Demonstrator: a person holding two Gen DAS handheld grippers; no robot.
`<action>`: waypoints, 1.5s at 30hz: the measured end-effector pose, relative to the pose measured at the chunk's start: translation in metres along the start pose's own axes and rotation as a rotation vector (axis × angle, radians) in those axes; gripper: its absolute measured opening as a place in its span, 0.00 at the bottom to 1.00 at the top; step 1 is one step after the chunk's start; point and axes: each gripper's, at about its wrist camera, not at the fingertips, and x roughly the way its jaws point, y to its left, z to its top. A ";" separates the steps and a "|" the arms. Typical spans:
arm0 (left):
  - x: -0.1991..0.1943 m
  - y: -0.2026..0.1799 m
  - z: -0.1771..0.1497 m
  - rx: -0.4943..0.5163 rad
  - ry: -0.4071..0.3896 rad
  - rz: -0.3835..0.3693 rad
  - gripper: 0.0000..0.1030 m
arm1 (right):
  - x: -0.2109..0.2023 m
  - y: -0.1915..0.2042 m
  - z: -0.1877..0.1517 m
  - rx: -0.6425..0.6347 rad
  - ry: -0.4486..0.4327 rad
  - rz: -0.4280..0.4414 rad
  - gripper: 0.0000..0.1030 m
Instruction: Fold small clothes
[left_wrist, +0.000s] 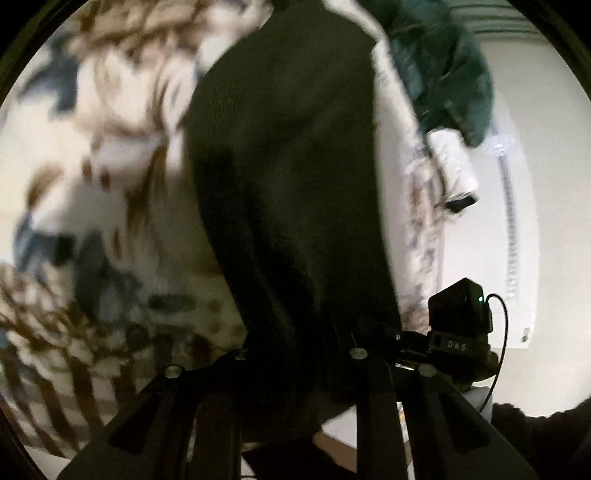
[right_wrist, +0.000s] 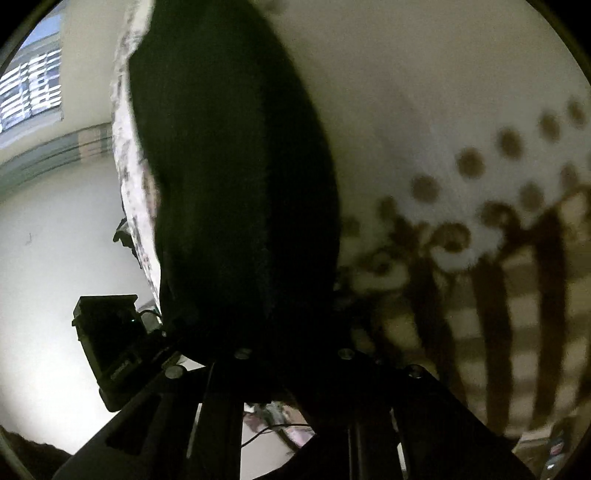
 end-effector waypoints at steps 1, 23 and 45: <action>-0.010 -0.009 0.005 0.015 -0.023 -0.013 0.15 | -0.010 0.008 0.001 -0.019 -0.010 0.010 0.13; -0.035 -0.037 0.338 0.053 -0.369 -0.151 0.10 | -0.085 0.224 0.321 -0.310 -0.364 -0.003 0.13; 0.051 -0.064 0.403 0.332 -0.243 0.365 0.06 | -0.023 0.231 0.492 -0.390 -0.292 -0.347 0.10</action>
